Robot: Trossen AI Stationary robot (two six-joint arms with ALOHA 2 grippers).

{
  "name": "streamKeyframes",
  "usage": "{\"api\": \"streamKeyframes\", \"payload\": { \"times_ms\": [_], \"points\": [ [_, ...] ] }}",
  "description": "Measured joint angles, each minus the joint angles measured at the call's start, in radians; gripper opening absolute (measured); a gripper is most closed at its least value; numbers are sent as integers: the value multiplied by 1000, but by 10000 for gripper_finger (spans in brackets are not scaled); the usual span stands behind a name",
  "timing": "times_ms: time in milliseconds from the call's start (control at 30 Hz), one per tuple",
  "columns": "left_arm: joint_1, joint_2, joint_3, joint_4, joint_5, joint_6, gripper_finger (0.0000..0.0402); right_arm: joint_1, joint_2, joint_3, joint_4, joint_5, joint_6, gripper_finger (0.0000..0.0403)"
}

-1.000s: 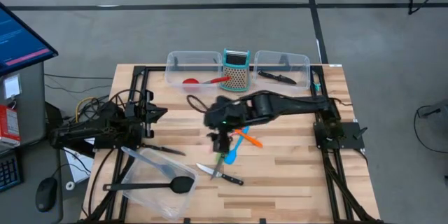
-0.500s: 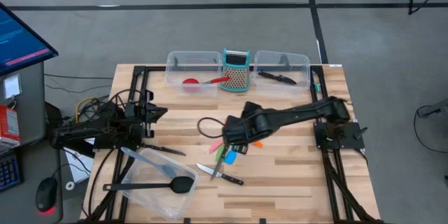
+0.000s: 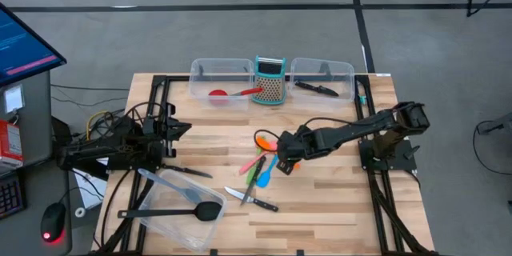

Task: Pick & Place Kitchen Items
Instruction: Put the orange spatula into the bottom transparent bin

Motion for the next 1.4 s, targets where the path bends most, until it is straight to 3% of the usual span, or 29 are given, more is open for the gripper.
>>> {"api": "streamKeyframes", "payload": {
  "times_ms": [167, 667, 767, 967, 1067, 1400],
  "points": [
    [0, 0, 0, 0, 0, 0, 3, -2, 34, -80, 96, 0, -1, 240],
    [0, 0, 0, 16, 4, 0, 3, -1, 180, -93, 197, -64, 1, 233],
    [0, 0, 0, 16, 3, 0, 3, 0, 182, -93, 198, -68, 20, 197],
    [0, 0, 0, 17, 0, 0, 3, 0, 179, -94, 206, -106, 34, 71],
    [0, 0, 0, 17, 0, 0, 3, 0, 179, -94, 205, -114, 36, 27],
    [0, 0, 0, 18, 0, 0, 3, 8, 94, -47, 181, -130, 48, 26]
  ]
}}
